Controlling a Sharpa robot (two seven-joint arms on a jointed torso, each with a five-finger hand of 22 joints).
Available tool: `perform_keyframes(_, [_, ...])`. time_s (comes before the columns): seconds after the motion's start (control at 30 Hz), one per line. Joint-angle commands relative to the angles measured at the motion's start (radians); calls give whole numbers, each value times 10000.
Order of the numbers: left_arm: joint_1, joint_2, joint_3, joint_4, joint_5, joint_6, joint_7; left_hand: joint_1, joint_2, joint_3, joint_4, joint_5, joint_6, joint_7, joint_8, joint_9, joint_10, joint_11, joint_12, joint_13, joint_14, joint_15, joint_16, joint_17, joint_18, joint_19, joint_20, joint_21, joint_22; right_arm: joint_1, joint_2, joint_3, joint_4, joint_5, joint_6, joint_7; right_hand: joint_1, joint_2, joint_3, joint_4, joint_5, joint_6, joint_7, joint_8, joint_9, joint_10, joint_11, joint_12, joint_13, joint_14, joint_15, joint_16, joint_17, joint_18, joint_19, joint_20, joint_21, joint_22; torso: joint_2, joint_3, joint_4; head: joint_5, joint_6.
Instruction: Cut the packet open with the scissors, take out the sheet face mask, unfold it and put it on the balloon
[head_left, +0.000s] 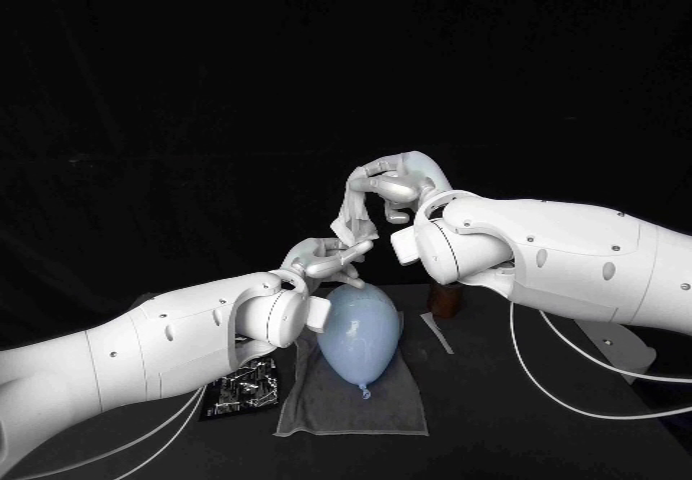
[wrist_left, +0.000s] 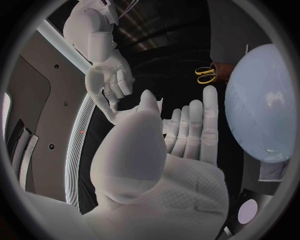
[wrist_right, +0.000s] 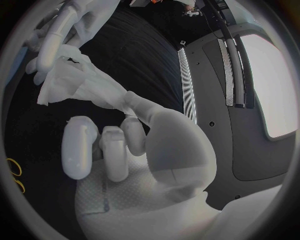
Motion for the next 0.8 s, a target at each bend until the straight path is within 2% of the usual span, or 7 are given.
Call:
perform_keyframes(0.03, [13, 30, 26, 110, 284, 389, 922, 353, 87, 97, -37, -24, 39, 203, 188, 41, -27, 26, -37, -92, -139, 38, -33, -74, 101, -173, 63, -208, -124, 11, 55, 4, -38, -214, 125, -136, -77, 28, 68, 14, 51, 76, -2, 48, 9, 161, -71, 31, 480, 1058, -38, 34, 2628, -6, 352, -39, 22, 1944, 9, -1, 3, -20, -9])
perform_keyframes(0.23, [9, 55, 55, 153, 383, 409, 1279, 547, 193, 4, -26, -24, 95, -13, 293, 37, 119, -23, -56, -208, -195, 28, 2, -144, 118, -256, 88, -350, -221, 11, 105, 0, -77, -232, 130, -199, -77, 28, 68, 14, 51, 76, -2, 48, 9, 161, -71, 31, 480, 1058, -38, 34, 2628, -6, 352, -39, 22, 1944, 6, 0, 7, -9, -28])
perform_keyframes(0.43, [8, 70, 72, 96, 723, 175, 1423, 469, 326, -179, 20, -24, 75, 131, 304, -9, 425, -48, -8, -297, -90, -4, 125, -191, 132, -194, 72, -405, -282, 11, 97, -2, -12, -250, 154, -213, -77, 28, 68, 14, 51, 76, -2, 48, 9, 161, -71, 31, 480, 1058, -38, 34, 2628, -6, 352, -39, 22, 1944, -2, 5, 10, -8, -48])
perform_keyframes(0.5, [8, 75, 74, 68, 911, 44, 1446, 362, 473, -267, 37, -24, 225, 224, 407, 4, 583, -100, 59, -319, -24, -45, 193, -216, 138, -138, 45, -418, -308, 10, 79, -2, 29, -271, 158, -207, -77, 28, 68, 14, 51, 76, -2, 48, 9, 161, -71, 31, 480, 1058, -38, 34, 2628, -6, 352, -39, 22, 1944, -4, 5, 10, -1, -45])
perform_keyframes(0.6, [8, 81, 76, 30, 1099, -146, 1428, 329, 804, -289, 24, -24, 568, 171, 630, 55, 785, -173, 158, -338, 46, -103, 258, -253, 143, -60, 0, -424, -333, 9, 38, -2, 92, -293, 150, -187, -95, 21, 97, 10, 51, 79, -4, 55, 13, 163, -73, 28, 478, 1058, -39, 34, 2628, -10, 358, -40, 40, 1949, -8, 3, 2, 4, -42])
perform_keyframes(0.73, [9, 72, 78, -24, 1236, -345, 1365, 598, 1575, -138, 15, -18, 1196, -77, 950, 98, 1076, -331, 230, -405, 133, -227, 310, -331, 145, 51, -102, -435, -371, 7, -18, -3, 149, -321, 133, -156, -95, 21, 97, 10, 51, 79, -4, 55, 13, 163, -73, 28, 478, 1058, -39, 34, 2628, -10, 358, -40, 40, 1949, -7, 7, 5, 9, -47])
perform_keyframes(0.8, [9, 64, 78, -40, 1264, -391, 1342, 754, 1840, -11, 0, -17, 1351, -171, 1013, 102, 1125, -370, 217, -431, 140, -255, 311, -350, 145, 65, -124, -440, -378, 6, -33, -3, 147, -329, 125, -146, -95, 21, 97, 10, 51, 79, -4, 55, 13, 163, -73, 28, 478, 1058, -39, 34, 2628, -10, 358, -40, 40, 1949, -6, 9, 9, 10, -48])
